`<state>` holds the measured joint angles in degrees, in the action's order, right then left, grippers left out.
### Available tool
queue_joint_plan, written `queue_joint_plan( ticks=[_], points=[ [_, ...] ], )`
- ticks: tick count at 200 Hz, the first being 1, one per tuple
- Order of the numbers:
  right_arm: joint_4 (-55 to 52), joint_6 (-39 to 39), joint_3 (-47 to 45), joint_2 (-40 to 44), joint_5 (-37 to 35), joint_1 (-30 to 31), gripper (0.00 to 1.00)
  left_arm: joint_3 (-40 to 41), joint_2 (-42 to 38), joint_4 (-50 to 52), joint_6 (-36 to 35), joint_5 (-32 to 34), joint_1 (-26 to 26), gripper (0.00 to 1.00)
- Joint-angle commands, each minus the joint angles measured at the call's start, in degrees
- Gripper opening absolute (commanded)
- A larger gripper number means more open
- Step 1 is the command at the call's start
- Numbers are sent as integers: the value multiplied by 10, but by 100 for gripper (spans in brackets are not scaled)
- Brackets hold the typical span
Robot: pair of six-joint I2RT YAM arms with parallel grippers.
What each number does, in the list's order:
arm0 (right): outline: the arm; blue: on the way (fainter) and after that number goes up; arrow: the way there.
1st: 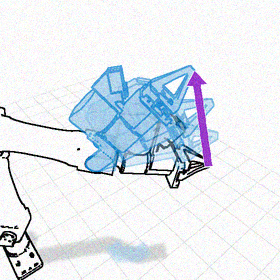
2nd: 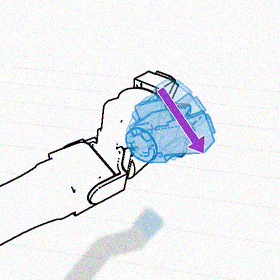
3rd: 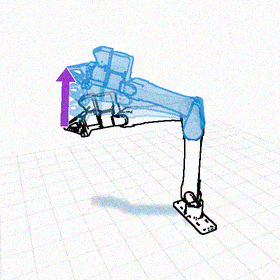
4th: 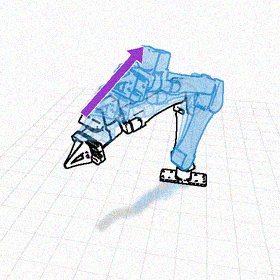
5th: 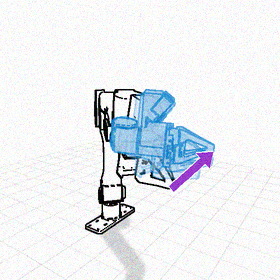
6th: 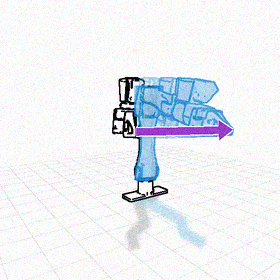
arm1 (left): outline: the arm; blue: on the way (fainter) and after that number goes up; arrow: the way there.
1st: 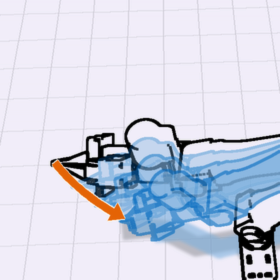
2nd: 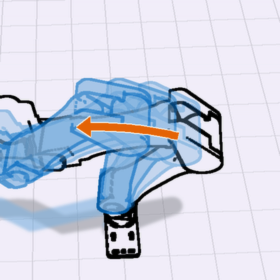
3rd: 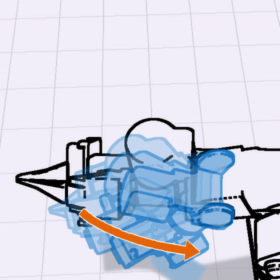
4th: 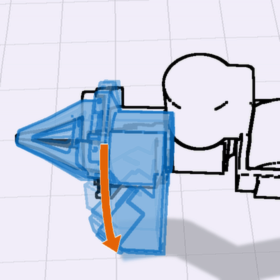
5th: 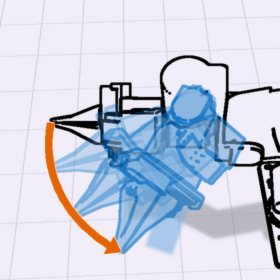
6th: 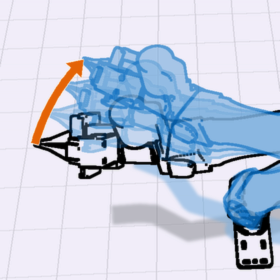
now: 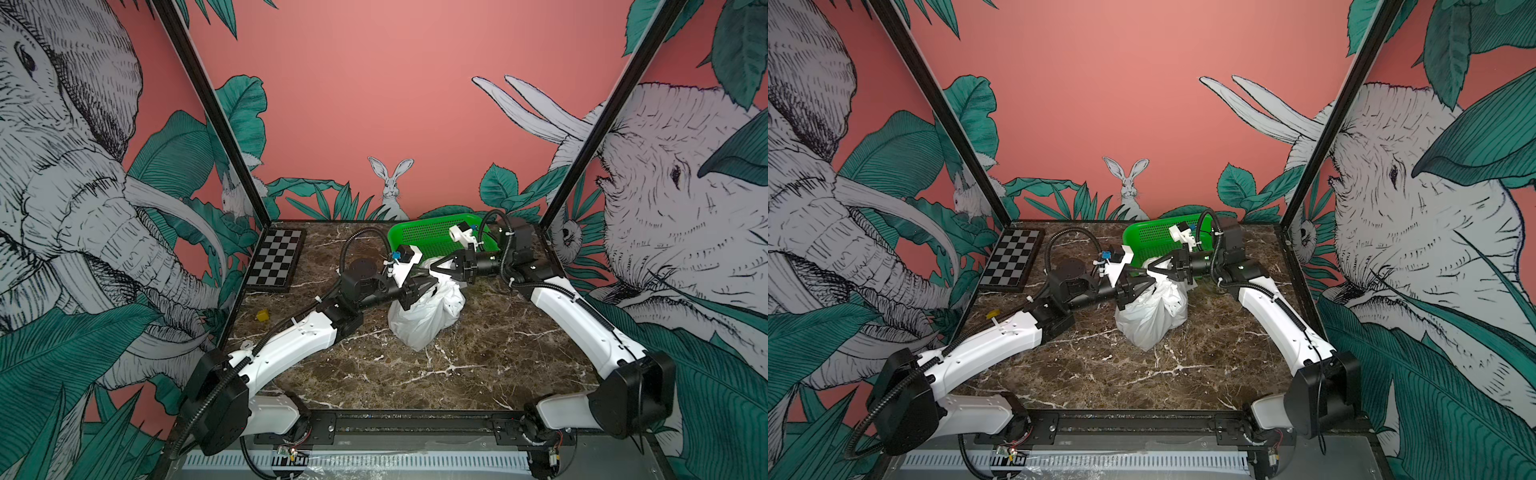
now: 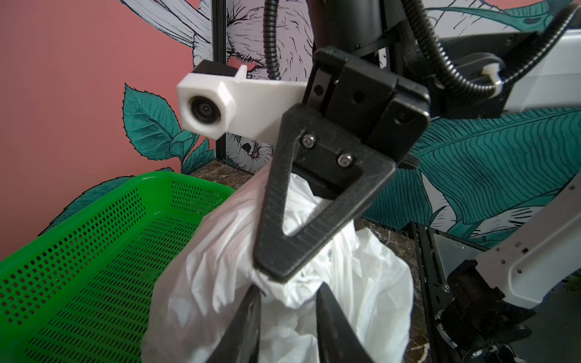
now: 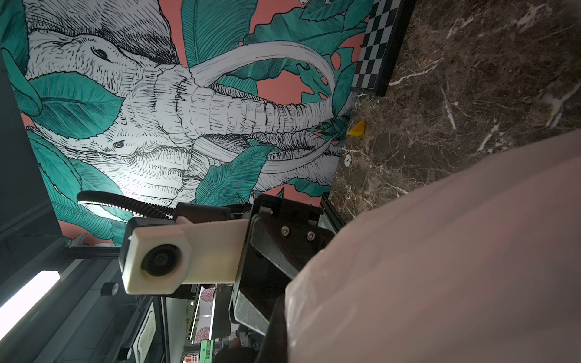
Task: Place the pineapple into a plastic bag & tie a knot
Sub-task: Tie the plastic bag at the center of the board.
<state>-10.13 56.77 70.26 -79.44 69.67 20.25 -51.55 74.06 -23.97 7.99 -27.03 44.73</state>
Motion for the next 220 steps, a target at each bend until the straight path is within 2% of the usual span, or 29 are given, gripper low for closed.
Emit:
queue_joint_plan(
  ticks=[1, 41, 71, 100, 128, 176, 181, 194, 220],
  points=[
    [24, -23, 32, 17, 18, -1, 0, 10, -31, -20, 15, -24, -6, 31],
    [23, -26, 28, 17, 19, -1, 0, -10, -1, -47, 39, -34, -9, 30],
    [22, -25, 32, 18, 18, 1, 0, -21, 18, -50, 42, -42, -8, 19],
    [26, -24, 32, 18, 18, 1, 0, -13, 14, -53, 44, -47, -10, 13],
    [25, -24, 33, 17, 20, 1, 0, -7, 10, -55, 45, -48, -11, 0],
    [14, -32, 42, 14, 21, 0, 0, 8, -18, -33, 36, -41, -17, 0],
    [12, -34, 43, 13, 22, 0, 0, 9, -21, -28, 35, -42, -18, 6],
    [10, -36, 43, 15, 23, 0, 0, 15, -29, -19, 30, -39, -21, 13],
    [7, -38, 42, 15, 25, 0, 0, 16, -30, -16, 27, -35, -23, 14]
  ],
)
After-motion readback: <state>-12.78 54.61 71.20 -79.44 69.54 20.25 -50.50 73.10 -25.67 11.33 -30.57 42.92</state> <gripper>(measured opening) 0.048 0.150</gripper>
